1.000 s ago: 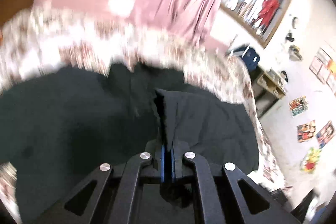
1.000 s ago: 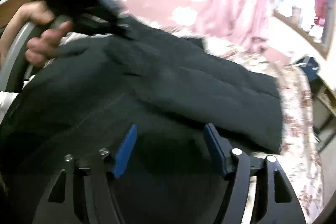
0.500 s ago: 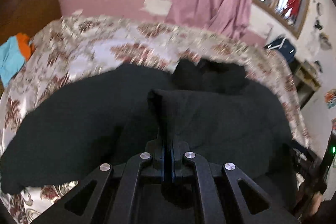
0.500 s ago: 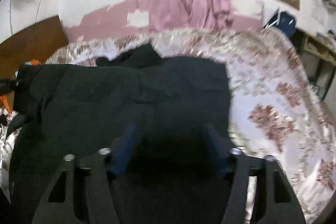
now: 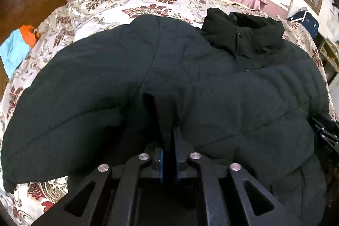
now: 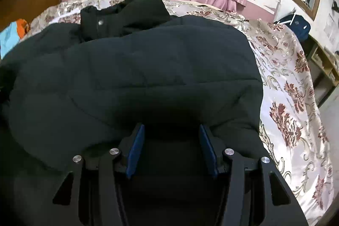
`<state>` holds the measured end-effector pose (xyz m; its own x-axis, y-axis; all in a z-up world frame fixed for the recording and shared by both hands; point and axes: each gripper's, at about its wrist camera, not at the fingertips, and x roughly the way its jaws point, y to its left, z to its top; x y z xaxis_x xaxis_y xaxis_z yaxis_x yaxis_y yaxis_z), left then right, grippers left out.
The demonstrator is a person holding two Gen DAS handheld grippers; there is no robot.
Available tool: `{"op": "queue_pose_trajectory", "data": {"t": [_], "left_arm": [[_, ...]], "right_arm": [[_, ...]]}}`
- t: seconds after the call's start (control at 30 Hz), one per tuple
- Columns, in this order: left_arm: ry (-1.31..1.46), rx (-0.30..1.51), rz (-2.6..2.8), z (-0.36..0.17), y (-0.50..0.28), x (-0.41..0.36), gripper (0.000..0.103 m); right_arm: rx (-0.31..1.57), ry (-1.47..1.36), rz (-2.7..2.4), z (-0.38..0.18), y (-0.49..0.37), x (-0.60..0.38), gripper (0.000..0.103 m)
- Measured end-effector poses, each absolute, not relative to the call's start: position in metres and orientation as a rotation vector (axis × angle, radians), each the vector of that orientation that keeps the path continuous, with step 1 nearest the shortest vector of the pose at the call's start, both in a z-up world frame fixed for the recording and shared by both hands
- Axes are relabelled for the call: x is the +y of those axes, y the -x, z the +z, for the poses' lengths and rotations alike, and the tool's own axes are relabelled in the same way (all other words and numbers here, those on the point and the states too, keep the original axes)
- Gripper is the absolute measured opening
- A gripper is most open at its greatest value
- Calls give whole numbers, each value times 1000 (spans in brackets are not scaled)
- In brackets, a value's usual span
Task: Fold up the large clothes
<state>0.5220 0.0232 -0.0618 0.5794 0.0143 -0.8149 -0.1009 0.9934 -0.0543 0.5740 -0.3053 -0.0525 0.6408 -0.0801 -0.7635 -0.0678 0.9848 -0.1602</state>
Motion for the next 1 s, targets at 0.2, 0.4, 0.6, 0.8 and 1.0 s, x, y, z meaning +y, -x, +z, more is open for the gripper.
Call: {"op": "queue_pose_trajectory", "data": {"t": [0.2, 0.4, 0.6, 0.8, 1.0], "left_arm": [[220, 922, 4, -52, -503, 46, 22], [506, 838, 29, -35, -456, 91, 63], [593, 752, 125, -23, -398, 133, 80], [800, 707, 283, -49, -339, 197, 89], [1100, 639, 353, -93, -299, 267, 89]], "right_arm": [[861, 135, 21, -38, -567, -310, 55], [849, 64, 96, -10, -553, -292, 68], [812, 146, 196, 14, -535, -239, 74], [758, 153, 262, 28, -521, -191, 75], [755, 153, 245, 17, -524, -154, 75]]}}
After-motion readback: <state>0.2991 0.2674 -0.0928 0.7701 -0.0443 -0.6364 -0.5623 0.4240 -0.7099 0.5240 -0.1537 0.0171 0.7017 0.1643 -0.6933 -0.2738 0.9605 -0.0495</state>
